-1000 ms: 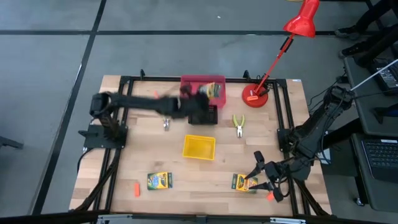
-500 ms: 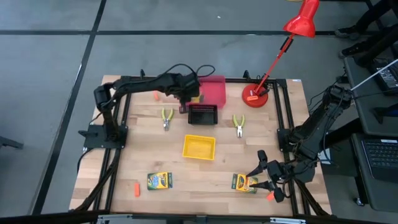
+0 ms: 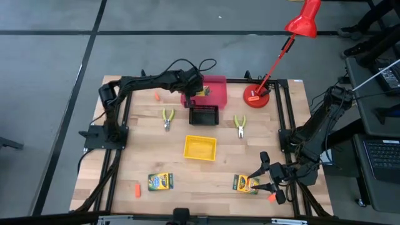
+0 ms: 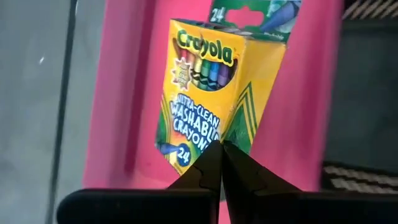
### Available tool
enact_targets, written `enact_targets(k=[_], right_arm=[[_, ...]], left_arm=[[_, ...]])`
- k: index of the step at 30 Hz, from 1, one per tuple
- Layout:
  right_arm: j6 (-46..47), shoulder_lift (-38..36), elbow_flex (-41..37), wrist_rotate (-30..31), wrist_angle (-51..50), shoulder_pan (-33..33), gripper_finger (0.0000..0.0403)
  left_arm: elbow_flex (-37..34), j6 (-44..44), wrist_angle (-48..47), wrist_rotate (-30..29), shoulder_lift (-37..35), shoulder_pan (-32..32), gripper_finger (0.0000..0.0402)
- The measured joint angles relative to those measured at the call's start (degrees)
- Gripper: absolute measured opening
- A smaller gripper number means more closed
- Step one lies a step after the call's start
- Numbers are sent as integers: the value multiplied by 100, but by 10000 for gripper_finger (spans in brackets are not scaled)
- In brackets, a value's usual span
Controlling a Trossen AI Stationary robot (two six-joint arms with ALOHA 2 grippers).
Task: Pick & Place School Supplies
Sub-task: Put the yellow crayon box into the red bin
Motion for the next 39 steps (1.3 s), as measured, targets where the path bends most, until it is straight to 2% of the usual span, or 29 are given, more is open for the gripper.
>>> enact_targets(k=[3,6,9,12,16,21,24,26,29,31,35,39], right_arm=[[-25,22,0,-4,59,5,181],[-63,22,0,-2,92,5,181],[-105,20,0,-4,146,5,181],[-107,20,0,-2,155,5,181],[-109,20,0,-2,156,5,181],[-111,22,0,-2,189,5,181],[-111,21,0,-4,192,6,181],[-109,21,0,0,192,51,181],[-116,22,0,69,192,162,181],[-153,20,0,241,192,255,181],[-140,20,0,559,192,461,181],[-42,22,0,764,192,623,181]], left_arm=[[-4,96,41,-319,282,-4,2],[-4,120,208,-323,493,5,2],[-4,352,201,-612,620,1,4],[-4,409,311,-668,627,17,17],[-4,407,414,-638,498,60,59],[-4,153,540,-592,154,148,132],[-4,-43,272,-184,-191,155,171],[-2,-276,-186,483,-468,152,187],[-25,-670,-1073,1581,-868,49,193],[-188,-973,-1538,1975,-1136,-147,188],[-763,-1725,-2180,2068,-1679,-781,164],[-1611,-2770,-1784,1856,-2269,-1723,143]])
